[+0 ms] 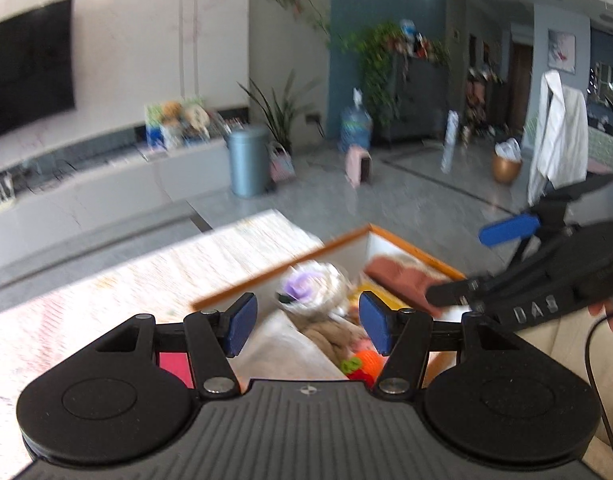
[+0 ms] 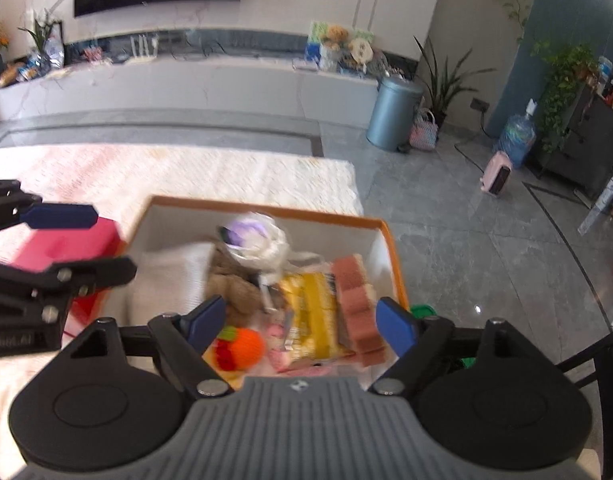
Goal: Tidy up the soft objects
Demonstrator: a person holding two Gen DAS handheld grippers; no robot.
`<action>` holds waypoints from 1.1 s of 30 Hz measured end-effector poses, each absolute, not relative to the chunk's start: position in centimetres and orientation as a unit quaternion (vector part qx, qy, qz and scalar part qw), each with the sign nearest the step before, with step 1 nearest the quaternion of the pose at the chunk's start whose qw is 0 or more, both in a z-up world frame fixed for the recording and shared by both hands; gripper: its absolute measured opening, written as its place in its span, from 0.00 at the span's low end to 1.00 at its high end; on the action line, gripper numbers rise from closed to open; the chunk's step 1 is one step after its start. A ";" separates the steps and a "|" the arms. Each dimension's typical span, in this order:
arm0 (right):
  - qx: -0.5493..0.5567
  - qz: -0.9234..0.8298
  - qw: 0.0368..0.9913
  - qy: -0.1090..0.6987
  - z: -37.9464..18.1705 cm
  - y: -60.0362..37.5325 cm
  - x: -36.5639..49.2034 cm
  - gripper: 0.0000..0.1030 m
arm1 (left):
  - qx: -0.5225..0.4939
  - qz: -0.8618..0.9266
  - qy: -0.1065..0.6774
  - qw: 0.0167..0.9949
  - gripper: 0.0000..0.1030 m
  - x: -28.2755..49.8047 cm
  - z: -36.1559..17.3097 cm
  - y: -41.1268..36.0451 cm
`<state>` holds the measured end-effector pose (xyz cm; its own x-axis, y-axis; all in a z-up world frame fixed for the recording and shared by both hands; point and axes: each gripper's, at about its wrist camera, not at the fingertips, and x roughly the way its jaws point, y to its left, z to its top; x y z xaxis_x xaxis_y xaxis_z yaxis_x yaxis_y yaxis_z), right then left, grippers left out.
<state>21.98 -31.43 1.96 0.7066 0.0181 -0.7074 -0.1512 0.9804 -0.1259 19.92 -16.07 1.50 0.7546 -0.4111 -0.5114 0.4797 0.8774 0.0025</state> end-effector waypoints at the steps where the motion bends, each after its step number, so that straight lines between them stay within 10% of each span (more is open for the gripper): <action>1: -0.088 0.050 0.921 0.376 2.2 -30.8 21.3 0.82 | 0.070 -0.234 0.247 0.938 0.67 19.5 1.9 -15.7; 33: 0.036 -0.027 0.977 0.207 -4.6 -22.0 7.4 0.90 | 0.076 -0.101 0.149 0.981 0.77 9.5 -3.5 -7.9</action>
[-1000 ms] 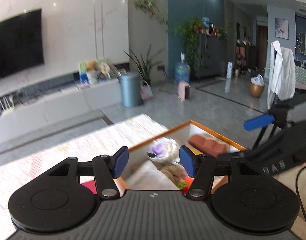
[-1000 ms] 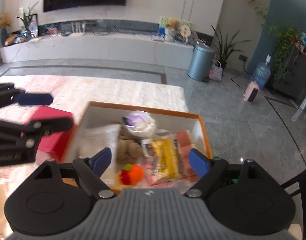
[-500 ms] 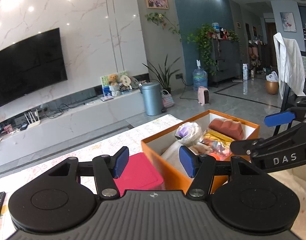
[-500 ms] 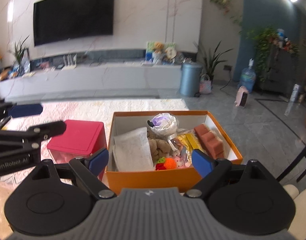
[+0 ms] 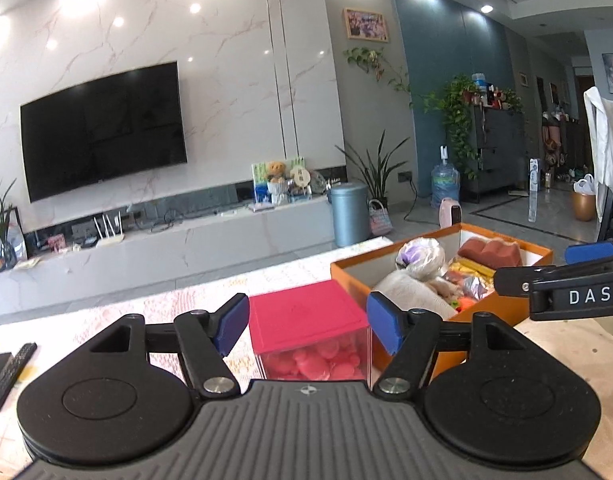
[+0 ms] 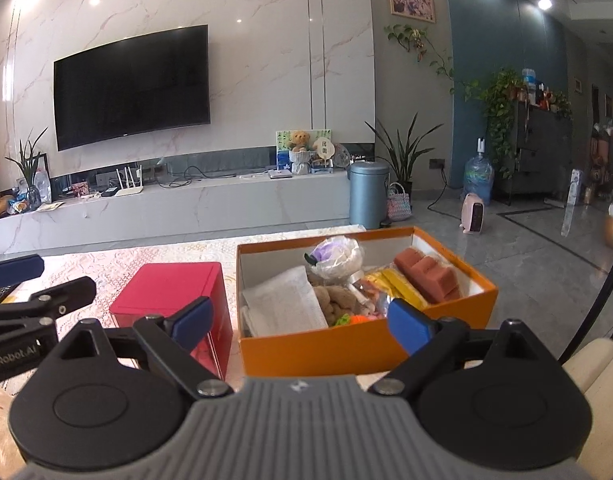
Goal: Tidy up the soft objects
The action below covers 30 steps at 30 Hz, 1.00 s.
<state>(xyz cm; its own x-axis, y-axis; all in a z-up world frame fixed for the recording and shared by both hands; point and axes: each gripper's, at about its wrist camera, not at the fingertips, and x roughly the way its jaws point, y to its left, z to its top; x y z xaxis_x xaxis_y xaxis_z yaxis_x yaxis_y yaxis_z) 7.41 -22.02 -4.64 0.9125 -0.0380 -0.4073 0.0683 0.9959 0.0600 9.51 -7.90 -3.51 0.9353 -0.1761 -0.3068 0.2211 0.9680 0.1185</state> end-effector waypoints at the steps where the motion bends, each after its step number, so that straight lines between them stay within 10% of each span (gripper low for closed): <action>1: 0.042 -0.033 0.977 0.209 -4.9 -22.2 7.5 0.90 | 0.075 -0.096 0.151 0.981 0.79 9.6 -3.6 -7.9; 30: 0.092 -0.061 0.957 0.268 -8.7 -24.1 9.3 0.93 | 0.054 -0.057 0.264 0.961 0.87 10.4 -6.7 -6.4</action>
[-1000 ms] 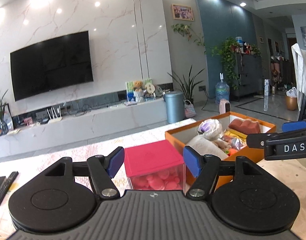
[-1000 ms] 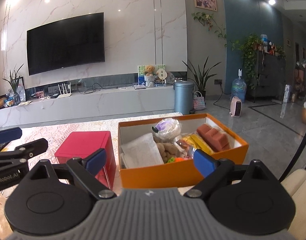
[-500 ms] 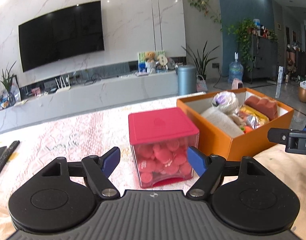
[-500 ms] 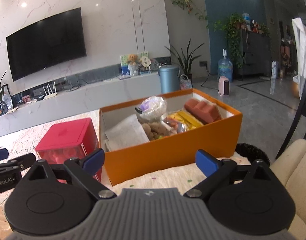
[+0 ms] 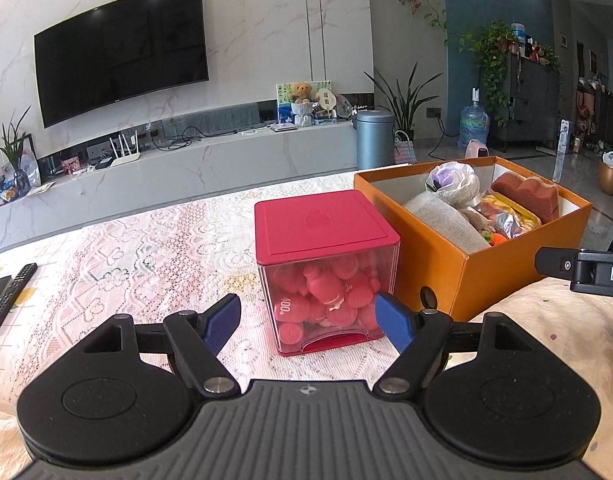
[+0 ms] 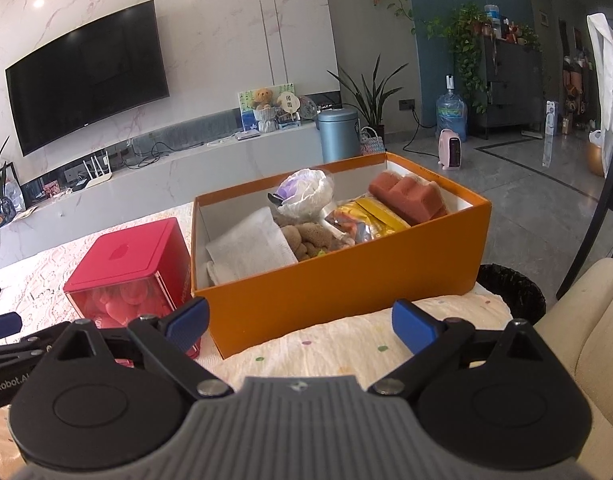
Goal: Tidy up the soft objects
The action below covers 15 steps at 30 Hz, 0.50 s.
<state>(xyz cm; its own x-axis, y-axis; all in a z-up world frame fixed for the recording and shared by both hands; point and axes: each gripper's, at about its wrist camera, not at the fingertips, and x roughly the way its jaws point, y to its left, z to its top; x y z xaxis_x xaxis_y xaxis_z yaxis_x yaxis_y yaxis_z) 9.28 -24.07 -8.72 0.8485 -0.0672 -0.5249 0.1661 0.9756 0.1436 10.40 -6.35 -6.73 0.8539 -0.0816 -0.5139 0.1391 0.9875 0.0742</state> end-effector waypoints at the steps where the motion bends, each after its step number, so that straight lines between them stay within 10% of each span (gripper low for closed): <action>1: 0.092 -0.061 0.957 0.269 -8.7 -24.1 9.3 0.93 | 0.055 -0.057 0.265 0.961 0.87 10.3 -6.7 -6.3; 15: 0.091 -0.062 0.957 0.267 -8.5 -24.1 9.2 0.93 | 0.051 -0.054 0.268 0.961 0.87 9.8 -6.0 -6.3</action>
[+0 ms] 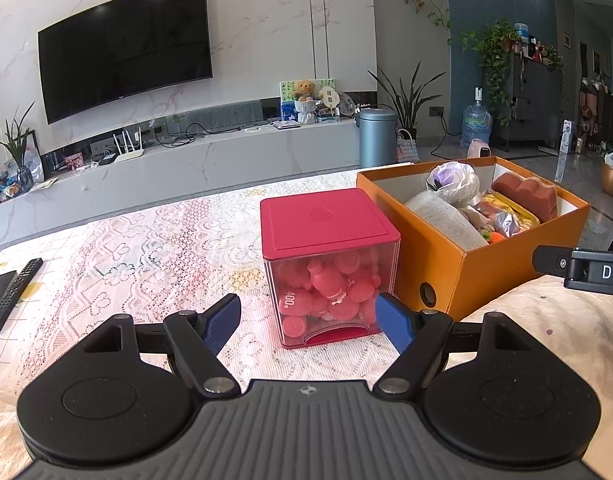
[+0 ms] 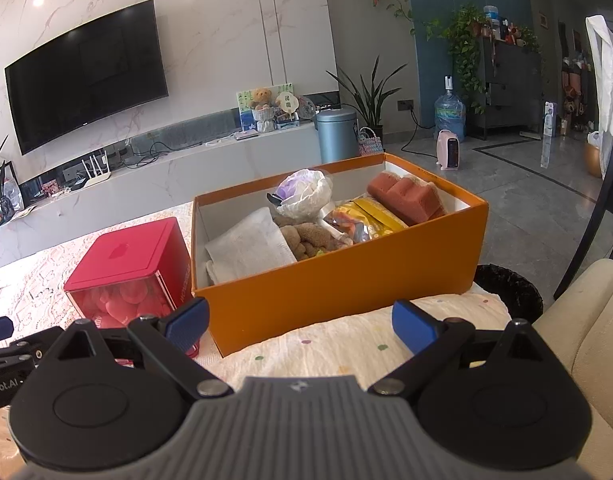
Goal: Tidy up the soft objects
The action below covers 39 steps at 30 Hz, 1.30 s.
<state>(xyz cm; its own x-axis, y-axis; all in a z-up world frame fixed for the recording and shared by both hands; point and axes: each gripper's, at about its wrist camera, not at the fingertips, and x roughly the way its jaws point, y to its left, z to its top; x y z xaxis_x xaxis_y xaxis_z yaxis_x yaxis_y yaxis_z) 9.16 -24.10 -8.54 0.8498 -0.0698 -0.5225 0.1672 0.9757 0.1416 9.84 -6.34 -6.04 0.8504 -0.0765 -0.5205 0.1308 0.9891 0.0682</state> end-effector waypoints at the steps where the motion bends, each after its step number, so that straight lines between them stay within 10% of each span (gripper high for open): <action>1: 0.091 -0.062 0.957 0.267 -8.5 -24.1 9.2 0.93 | 0.051 -0.053 0.268 0.961 0.87 9.8 -6.0 -6.3; 39: 0.087 -0.060 0.956 0.273 -8.5 -24.0 9.4 0.93 | 0.049 -0.048 0.265 0.962 0.87 9.9 -5.9 -6.2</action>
<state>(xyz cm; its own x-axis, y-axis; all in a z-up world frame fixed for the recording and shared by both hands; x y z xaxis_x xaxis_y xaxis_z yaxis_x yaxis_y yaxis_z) 9.37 -23.97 -8.50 0.8436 -0.0673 -0.5327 0.1627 0.9775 0.1341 9.89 -6.22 -5.93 0.8549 -0.0666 -0.5145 0.1185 0.9906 0.0686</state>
